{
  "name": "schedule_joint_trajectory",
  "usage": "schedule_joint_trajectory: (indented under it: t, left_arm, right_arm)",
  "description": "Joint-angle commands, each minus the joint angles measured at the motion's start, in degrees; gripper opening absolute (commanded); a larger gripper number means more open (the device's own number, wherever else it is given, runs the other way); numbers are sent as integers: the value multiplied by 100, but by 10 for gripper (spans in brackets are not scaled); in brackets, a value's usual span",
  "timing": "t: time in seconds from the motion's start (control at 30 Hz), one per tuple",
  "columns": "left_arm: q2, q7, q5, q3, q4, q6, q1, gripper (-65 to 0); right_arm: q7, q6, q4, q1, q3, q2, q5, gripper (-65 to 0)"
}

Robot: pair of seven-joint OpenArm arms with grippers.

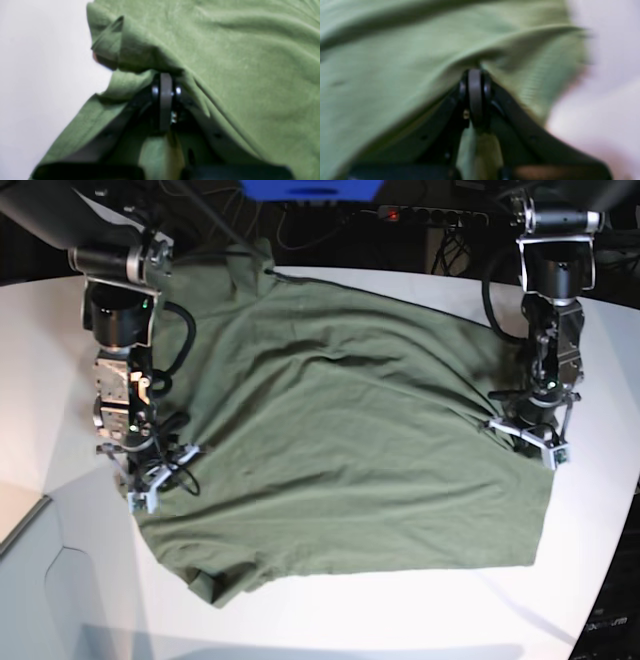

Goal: Layout the t-shirt on the table in an organized manner, then fold the t-shirt properly
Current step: 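Grasp the shirt with both grippers and drag it outward to smooth, then move both grippers to the shirt's shoulder corners and grasp them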

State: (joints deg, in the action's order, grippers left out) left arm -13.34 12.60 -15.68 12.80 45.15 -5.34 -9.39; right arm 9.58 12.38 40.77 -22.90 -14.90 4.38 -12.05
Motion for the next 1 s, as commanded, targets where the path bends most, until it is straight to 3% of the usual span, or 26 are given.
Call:
schedule_joint_trajectory:
  t: [0.0, 0.23, 0.47, 0.63, 0.8, 0.97]
  left_arm:
    - [38, 960, 78, -18, 0, 46, 170, -650]
    - [38, 1804, 34, 122, 1767, 55, 961, -650]
    - [90, 2709, 25, 747, 3085, 55, 1682, -650]
    - [284, 2876, 17, 1274, 4211, 55, 2306, -650]
    - [433, 3131, 17, 1643, 5266, 55, 2772, -650]
    - [424, 3562, 17, 1986, 5538, 46, 3167, -650]
  right_arm:
    - [-224, -117, -47, -299, -1, 146, 5, -650]
    - [-849, -223, -1269, -950, -27, 568, 32, -650]
    - [-1060, -223, -1392, -1240, -27, 604, 32, -650]
    - [-1068, -223, -1348, -1328, -27, 612, 32, -650]
    - [-857, -205, -425, -950, -27, 577, 32, -650]
    - [268, -117, 1272, -89, -27, 366, 41, -650]
